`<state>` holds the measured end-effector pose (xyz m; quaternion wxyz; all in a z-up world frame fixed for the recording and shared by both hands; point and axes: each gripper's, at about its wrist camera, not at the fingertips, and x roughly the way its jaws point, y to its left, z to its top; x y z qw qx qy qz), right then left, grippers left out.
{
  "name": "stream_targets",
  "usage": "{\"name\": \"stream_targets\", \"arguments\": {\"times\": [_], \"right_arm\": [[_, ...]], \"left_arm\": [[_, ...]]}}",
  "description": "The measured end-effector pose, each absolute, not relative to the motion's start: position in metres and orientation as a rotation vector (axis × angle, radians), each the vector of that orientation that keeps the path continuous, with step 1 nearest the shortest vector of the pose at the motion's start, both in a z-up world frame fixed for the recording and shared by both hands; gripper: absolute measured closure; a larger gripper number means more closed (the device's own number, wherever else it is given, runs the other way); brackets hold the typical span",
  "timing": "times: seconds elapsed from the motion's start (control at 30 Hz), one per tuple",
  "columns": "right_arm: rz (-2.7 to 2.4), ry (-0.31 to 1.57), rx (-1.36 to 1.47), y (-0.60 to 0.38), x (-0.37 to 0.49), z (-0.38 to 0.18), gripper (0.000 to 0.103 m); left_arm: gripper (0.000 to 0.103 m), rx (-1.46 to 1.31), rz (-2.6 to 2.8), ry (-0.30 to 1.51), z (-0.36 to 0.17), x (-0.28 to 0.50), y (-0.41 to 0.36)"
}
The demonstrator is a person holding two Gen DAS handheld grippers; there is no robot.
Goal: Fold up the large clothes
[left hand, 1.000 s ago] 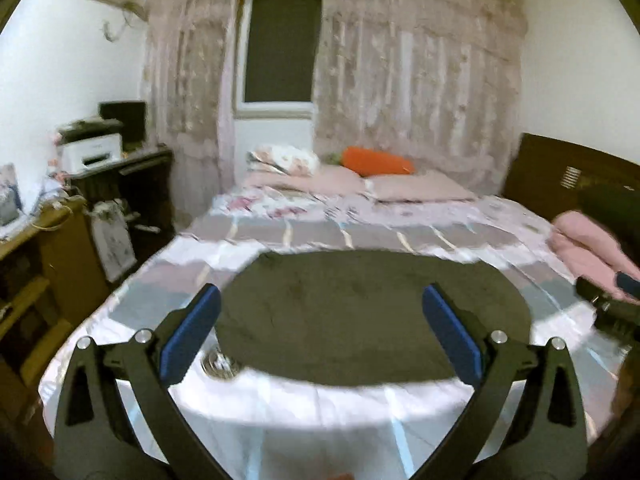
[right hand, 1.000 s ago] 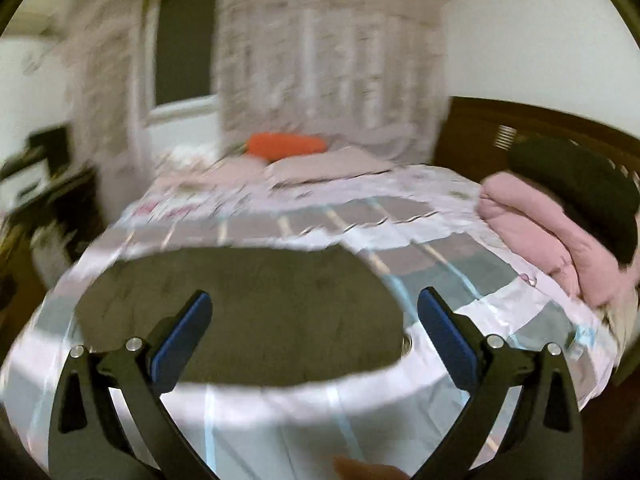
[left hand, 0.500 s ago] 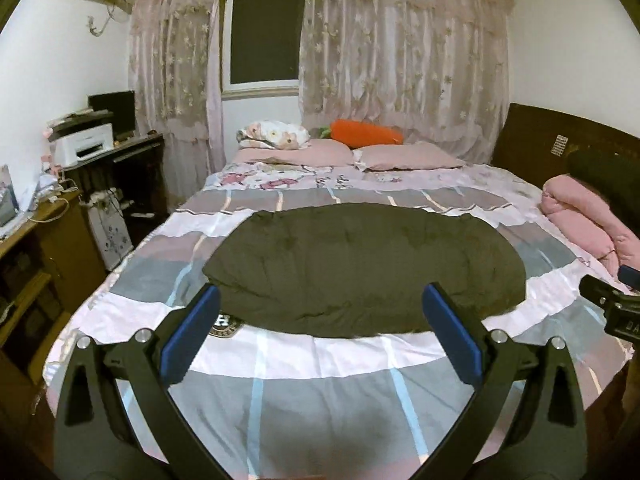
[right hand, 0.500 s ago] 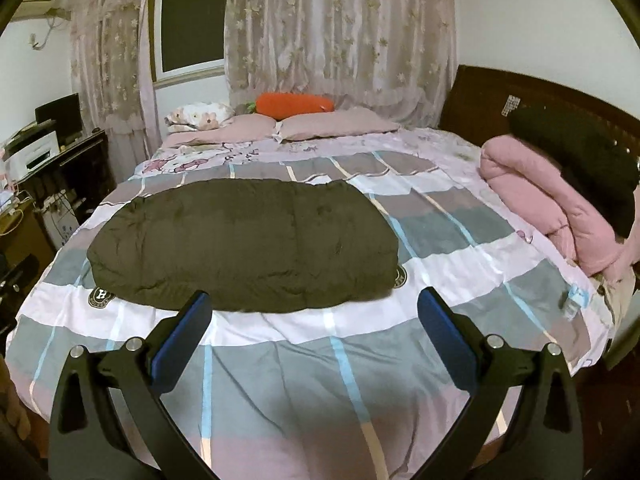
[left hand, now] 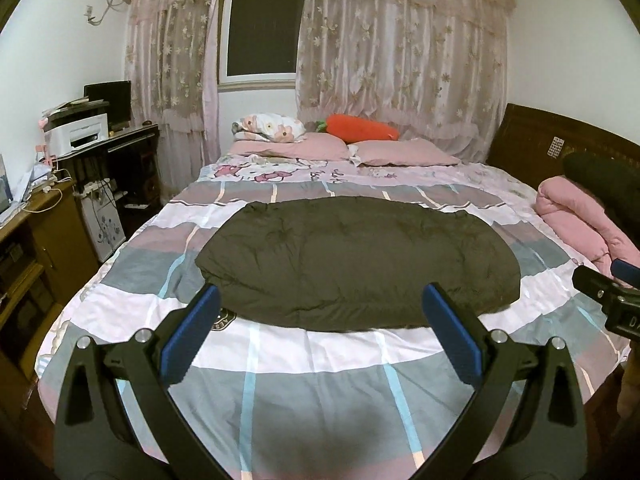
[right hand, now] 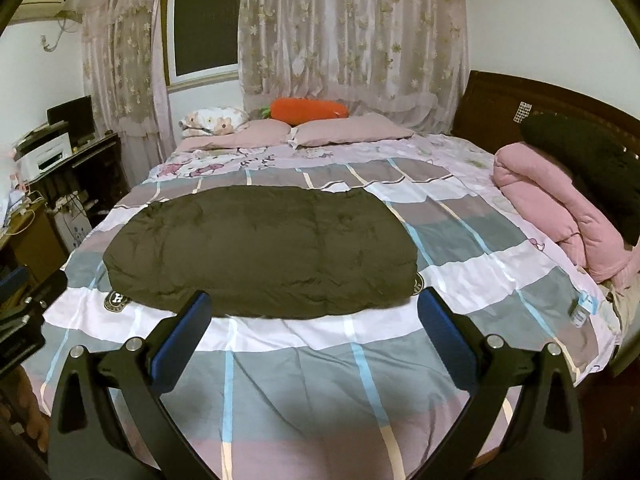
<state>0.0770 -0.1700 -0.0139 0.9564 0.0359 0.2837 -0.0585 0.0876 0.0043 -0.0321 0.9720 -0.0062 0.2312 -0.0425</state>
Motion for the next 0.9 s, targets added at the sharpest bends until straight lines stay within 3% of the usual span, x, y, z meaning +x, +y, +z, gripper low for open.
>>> {"name": "stream_targets", "arguments": {"times": [0.9], "right_arm": [[-0.111, 0.595, 0.069, -0.1618, 0.0808, -0.0231, 0.001]], "left_arm": [[0.002, -0.026, -0.098, 0.466, -0.0359, 0.0859, 0.0030]]}}
